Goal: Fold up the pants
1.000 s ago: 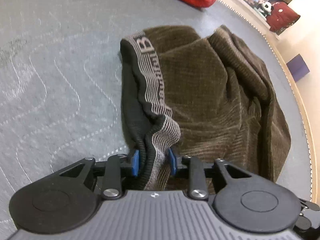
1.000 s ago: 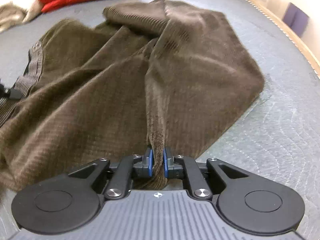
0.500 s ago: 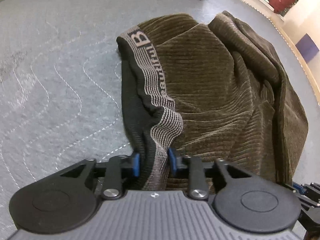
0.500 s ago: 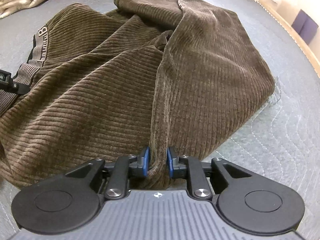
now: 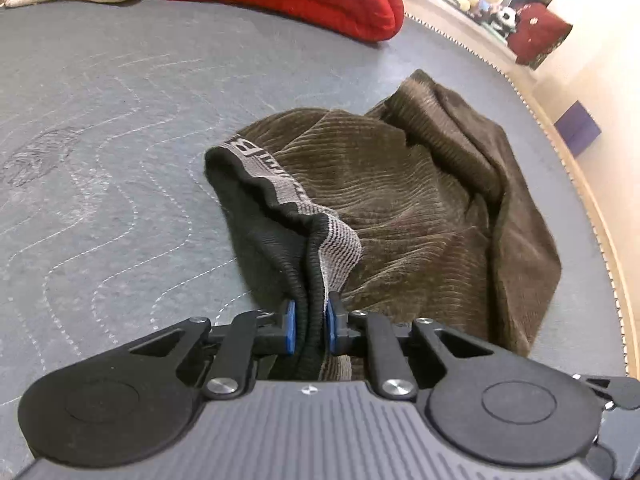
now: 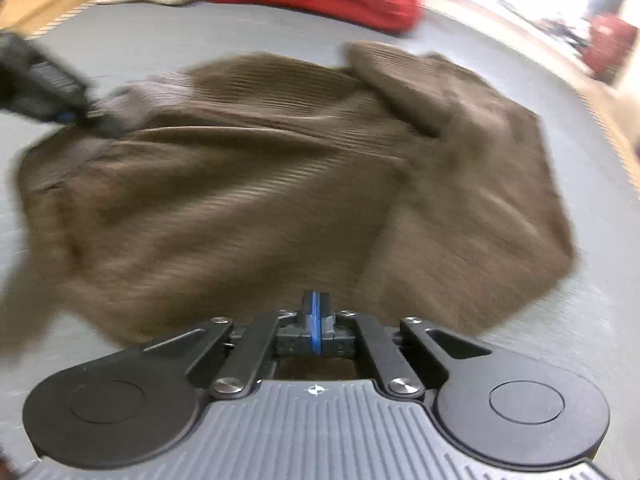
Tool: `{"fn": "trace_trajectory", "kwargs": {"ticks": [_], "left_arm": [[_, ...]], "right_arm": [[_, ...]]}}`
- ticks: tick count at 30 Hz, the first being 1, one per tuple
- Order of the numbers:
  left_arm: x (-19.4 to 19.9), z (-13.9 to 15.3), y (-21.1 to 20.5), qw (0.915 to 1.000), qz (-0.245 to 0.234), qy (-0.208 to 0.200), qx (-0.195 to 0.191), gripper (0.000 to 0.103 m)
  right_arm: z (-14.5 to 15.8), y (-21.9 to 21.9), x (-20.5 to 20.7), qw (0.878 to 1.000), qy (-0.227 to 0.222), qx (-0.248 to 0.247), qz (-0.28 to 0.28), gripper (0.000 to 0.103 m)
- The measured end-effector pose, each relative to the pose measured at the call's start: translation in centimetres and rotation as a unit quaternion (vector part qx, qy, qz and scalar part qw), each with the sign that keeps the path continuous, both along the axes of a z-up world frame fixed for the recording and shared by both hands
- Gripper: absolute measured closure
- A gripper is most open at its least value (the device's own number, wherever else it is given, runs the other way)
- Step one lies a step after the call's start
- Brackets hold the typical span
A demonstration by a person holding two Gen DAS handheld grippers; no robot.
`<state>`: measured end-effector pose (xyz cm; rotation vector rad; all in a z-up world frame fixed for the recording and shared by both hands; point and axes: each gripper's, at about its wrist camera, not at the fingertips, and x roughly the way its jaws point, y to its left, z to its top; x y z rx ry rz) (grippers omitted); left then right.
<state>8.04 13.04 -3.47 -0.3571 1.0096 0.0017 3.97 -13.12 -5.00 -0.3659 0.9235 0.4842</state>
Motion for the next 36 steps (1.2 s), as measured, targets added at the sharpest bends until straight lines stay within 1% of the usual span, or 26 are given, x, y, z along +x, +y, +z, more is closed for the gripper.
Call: {"fn": "trace_trajectory", "kwargs": {"ticks": [1, 3, 4, 6, 7, 9, 10, 11, 12, 13, 15, 17, 18, 19, 20, 21, 23, 24, 25, 26, 27, 29, 30, 33, 35, 36], "left_arm": [[-0.4, 0.3, 0.3, 1.0000, 0.001, -0.001, 0.001, 0.091], [-1.2, 0.7, 0.9, 1.0000, 0.002, -0.001, 0.001, 0.096], [-1.6, 0.9, 1.2, 1.0000, 0.004, -0.001, 0.001, 0.102], [-2.3, 1.2, 1.8, 1.0000, 0.001, 0.003, 0.003, 0.103], [-2.5, 1.2, 2.2, 1.0000, 0.002, 0.006, 0.006, 0.103], [-2.5, 0.4, 3.0, 0.9996, -0.006, 0.017, -0.024, 0.103], [-2.4, -0.3, 3.4, 0.9985, -0.005, 0.031, -0.046, 0.102], [-2.3, -1.2, 3.9, 0.9972, 0.006, 0.044, -0.061, 0.100], [-2.1, -1.6, 4.2, 0.9966, 0.018, 0.047, -0.066, 0.089], [-2.0, -2.0, 4.5, 0.9960, 0.029, 0.047, -0.070, 0.074], [-1.6, -2.6, 5.0, 0.9946, 0.042, 0.046, -0.083, 0.058], [-1.1, -2.9, 5.5, 0.9911, 0.056, 0.039, -0.115, 0.053], [-0.8, -3.2, 5.7, 0.9890, 0.058, 0.033, -0.132, 0.046], [-0.5, -3.6, 5.7, 0.9868, 0.063, 0.033, -0.146, 0.040], [-0.2, -4.0, 5.7, 0.9854, 0.065, 0.035, -0.153, 0.039], [0.2, -4.4, 5.4, 0.9847, 0.065, 0.038, -0.157, 0.038], [1.6, -5.2, 4.6, 0.9850, 0.067, 0.058, -0.148, 0.038], [2.1, -5.4, 4.2, 0.9853, 0.067, 0.058, -0.145, 0.038], [2.5, -5.5, 3.8, 0.9854, 0.066, 0.056, -0.147, 0.038], [3.0, -5.7, 3.4, 0.9851, 0.065, 0.057, -0.149, 0.038], [3.4, -6.0, 3.1, 0.9853, 0.064, 0.059, -0.147, 0.038], [4.2, -6.5, 2.3, 0.9867, 0.060, 0.064, -0.137, 0.038], [4.5, -6.8, 2.0, 0.9874, 0.058, 0.067, -0.131, 0.038], [4.6, -7.1, 1.4, 0.9877, 0.062, 0.072, -0.124, 0.038], [4.5, -6.8, 1.2, 0.9899, 0.062, 0.067, -0.109, 0.053], [4.4, -6.7, 1.0, 0.9910, 0.057, 0.065, -0.102, 0.070]], "right_arm": [[0.1, 0.5, -0.5, 1.000, -0.009, -0.012, 0.012, 0.103], [0.1, 0.8, -0.9, 0.999, -0.016, -0.030, 0.011, 0.103], [0.2, 0.7, -0.9, 0.999, -0.015, -0.030, 0.002, 0.103], [0.4, 0.1, -0.3, 0.999, -0.026, -0.031, -0.028, 0.103], [0.5, -0.3, -0.1, 0.998, -0.036, -0.034, -0.042, 0.099], [0.4, -0.9, 0.4, 0.996, -0.042, -0.041, -0.070, 0.082], [0.3, -1.2, 0.7, 0.995, -0.042, -0.037, -0.084, 0.064], [0.0, -1.5, 1.1, 0.993, -0.037, -0.037, -0.106, 0.049], [-0.5, -1.7, 1.6, 0.991, -0.028, -0.041, -0.127, 0.048], [-0.9, -2.0, 1.8, 0.989, -0.019, -0.041, -0.140, 0.048], [-1.9, -2.2, 2.5, 0.987, -0.009, -0.043, -0.154, 0.048], [-3.0, -2.2, 2.8, 0.986, -0.005, -0.045, -0.160, 0.048], [-3.8, -2.2, 3.1, 0.985, 0.001, -0.051, -0.164, 0.047], [-4.5, -1.9, 2.9, 0.983, 0.016, -0.063, -0.169, 0.047], [-5.0, -1.9, 3.3, 0.983, 0.028, -0.064, -0.171, 0.047], [-5.2, -2.1, 3.4, 0.984, 0.028, -0.055, -0.169, 0.047], [-5.6, -2.3, 3.7, 0.985, 0.030, -0.055, -0.161, 0.047], [-5.5, -2.5, 3.7, 0.986, 0.029, -0.053, -0.158, 0.047], [-5.2, -2.8, 3.9, 0.985, 0.023, -0.050, -0.161, 0.052], [-5.1, -3.2, 4.1, 0.985, 0.018, -0.051, -0.165, 0.064], [-5.2, -3.7, 4.5, 0.984, 0.020, -0.050, -0.170, 0.069], [-5.0, -5.1, 5.0, 0.982, 0.033, -0.026, -0.185, 0.091], [-4.8, -5.7, 5.2, 0.981, 0.033, -0.015, -0.193, 0.092], [-4.3, -6.4, 5.2, 0.981, 0.031, -0.009, -0.194, 0.093], [-3.8, -6.2, 4.8, 0.984, 0.026, -0.016, -0.175, 0.094], [-3.6, -5.9, 4.4, 0.987, 0.024, -0.024, -0.155, 0.094]]}}
